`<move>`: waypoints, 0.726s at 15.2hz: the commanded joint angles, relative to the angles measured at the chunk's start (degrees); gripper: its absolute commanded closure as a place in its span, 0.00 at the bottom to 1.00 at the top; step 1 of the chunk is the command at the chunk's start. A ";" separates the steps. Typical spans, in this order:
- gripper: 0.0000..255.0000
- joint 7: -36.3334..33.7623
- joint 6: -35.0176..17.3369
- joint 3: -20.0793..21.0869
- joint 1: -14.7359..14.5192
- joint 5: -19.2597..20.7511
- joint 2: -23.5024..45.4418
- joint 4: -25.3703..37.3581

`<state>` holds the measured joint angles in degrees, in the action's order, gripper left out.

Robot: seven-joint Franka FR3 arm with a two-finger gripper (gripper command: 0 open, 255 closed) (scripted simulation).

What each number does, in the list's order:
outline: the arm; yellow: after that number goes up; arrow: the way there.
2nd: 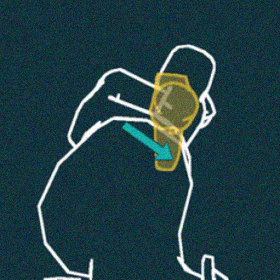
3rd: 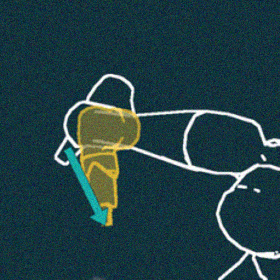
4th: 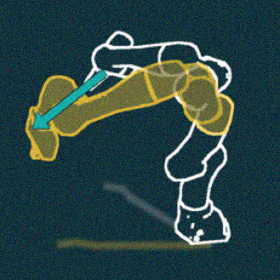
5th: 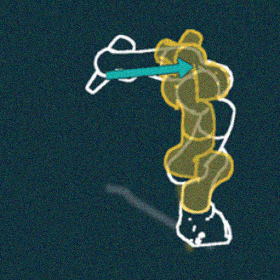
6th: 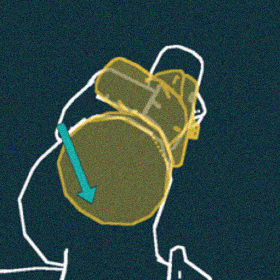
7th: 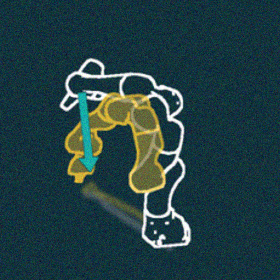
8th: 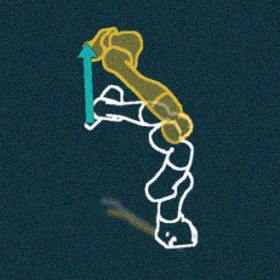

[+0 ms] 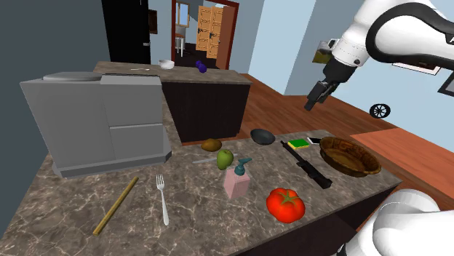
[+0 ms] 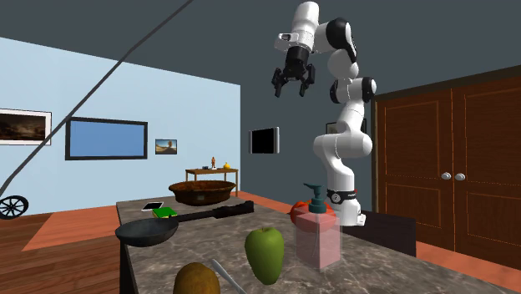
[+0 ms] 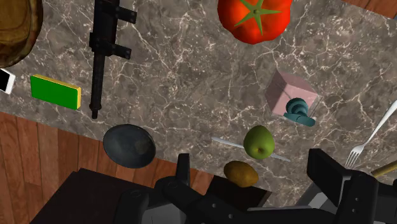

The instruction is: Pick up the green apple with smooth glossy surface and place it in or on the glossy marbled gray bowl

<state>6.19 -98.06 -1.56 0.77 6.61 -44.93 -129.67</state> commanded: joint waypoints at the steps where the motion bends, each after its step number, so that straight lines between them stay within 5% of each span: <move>1: 0.00 0.00 0.00 0.00 0.00 0.00 0.00 0.00; 11: 0.00 -1.23 -12.16 -0.71 -1.56 -3.35 16.84 -1.12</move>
<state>5.14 -108.83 -2.28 -0.59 3.65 -29.90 -130.66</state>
